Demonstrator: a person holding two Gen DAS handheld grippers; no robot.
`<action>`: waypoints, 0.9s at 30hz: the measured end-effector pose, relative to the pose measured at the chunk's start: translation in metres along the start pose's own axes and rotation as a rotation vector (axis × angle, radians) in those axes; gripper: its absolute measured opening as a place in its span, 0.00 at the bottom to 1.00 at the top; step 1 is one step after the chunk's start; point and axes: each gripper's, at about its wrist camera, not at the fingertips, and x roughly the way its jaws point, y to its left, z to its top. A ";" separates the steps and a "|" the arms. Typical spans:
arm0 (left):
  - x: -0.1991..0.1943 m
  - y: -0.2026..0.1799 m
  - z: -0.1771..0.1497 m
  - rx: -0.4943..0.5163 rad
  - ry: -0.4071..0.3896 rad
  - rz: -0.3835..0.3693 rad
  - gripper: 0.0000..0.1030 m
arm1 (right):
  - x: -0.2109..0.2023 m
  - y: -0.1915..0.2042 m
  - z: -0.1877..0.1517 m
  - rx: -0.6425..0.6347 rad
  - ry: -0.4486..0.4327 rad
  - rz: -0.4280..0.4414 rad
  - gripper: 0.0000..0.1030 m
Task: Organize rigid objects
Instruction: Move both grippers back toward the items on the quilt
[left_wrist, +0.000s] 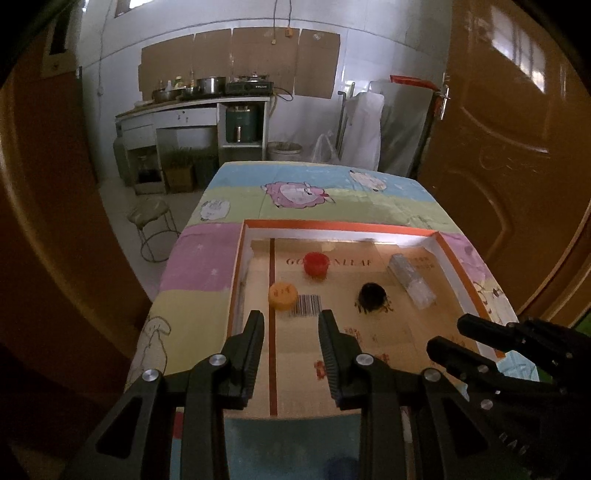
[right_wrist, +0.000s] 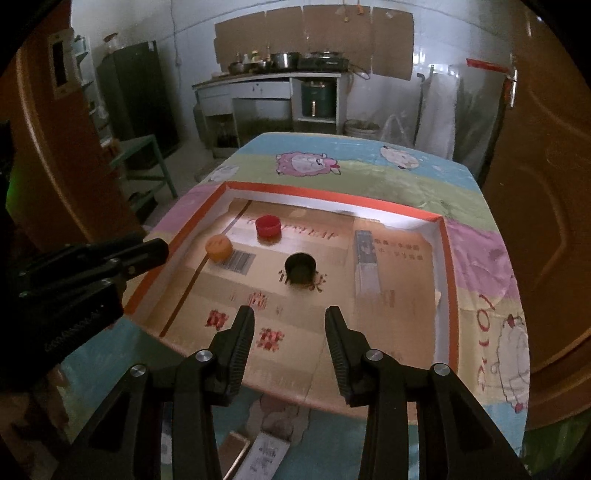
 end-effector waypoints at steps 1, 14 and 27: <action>-0.003 0.000 -0.002 0.001 -0.001 0.001 0.30 | -0.003 0.001 -0.003 0.001 -0.001 -0.001 0.40; -0.041 0.003 -0.036 0.015 -0.035 -0.023 0.51 | -0.040 0.002 -0.040 0.060 -0.020 -0.009 0.53; -0.076 -0.011 -0.081 0.071 -0.032 -0.043 0.51 | -0.074 0.009 -0.090 0.101 -0.009 -0.026 0.60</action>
